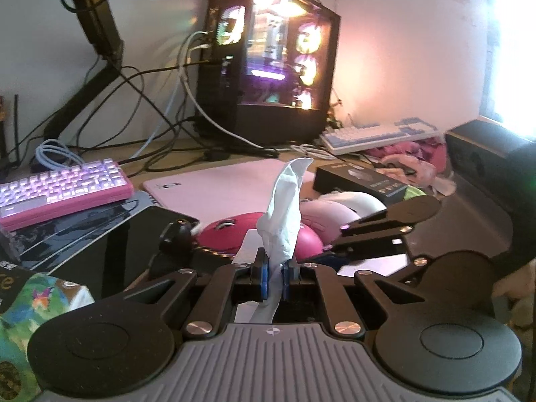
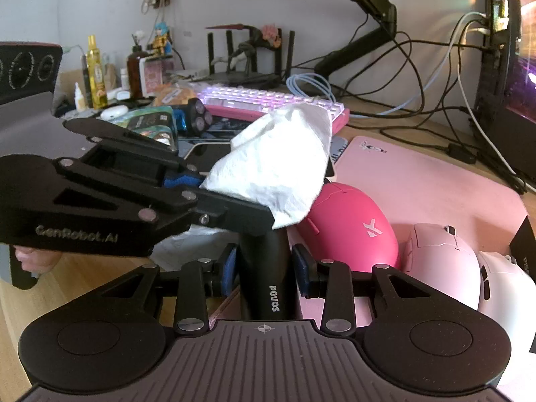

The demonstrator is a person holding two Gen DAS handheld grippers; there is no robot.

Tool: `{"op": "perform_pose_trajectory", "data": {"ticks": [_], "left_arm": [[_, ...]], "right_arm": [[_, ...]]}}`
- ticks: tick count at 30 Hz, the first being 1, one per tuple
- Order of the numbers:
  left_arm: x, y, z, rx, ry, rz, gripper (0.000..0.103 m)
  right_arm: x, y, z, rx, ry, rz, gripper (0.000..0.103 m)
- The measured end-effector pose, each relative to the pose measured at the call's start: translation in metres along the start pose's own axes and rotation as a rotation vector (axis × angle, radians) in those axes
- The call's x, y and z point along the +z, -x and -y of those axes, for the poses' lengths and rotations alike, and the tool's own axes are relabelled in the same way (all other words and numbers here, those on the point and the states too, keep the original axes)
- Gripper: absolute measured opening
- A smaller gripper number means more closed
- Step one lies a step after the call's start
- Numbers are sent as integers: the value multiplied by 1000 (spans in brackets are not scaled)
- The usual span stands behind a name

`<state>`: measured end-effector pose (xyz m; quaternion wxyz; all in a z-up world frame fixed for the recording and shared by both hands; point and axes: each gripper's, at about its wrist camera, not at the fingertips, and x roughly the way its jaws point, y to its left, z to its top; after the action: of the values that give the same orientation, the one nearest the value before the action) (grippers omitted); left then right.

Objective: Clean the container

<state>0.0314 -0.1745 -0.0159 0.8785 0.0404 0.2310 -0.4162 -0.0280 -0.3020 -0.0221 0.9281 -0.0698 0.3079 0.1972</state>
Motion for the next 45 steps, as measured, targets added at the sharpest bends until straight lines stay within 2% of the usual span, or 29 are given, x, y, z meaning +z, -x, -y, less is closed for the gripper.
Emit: {"op": "perform_pose_trajectory", "data": {"ticks": [9, 13, 18, 35, 45], "left_arm": [[-2, -1, 6, -73, -17, -8, 12], [-3, -1, 5, -81, -11, -8, 12], [-3, -1, 3, -64, 4, -6, 12], [1, 1, -7, 74, 31, 7, 12], [-1, 1, 0, -6, 0, -1, 12]], "right_arm": [[0, 0, 0, -1, 1, 0, 39], [0, 0, -1, -2, 2, 0, 39], [0, 0, 0, -2, 2, 0, 39], [0, 0, -1, -2, 3, 0, 39], [0, 0, -1, -2, 3, 0, 39]]}}
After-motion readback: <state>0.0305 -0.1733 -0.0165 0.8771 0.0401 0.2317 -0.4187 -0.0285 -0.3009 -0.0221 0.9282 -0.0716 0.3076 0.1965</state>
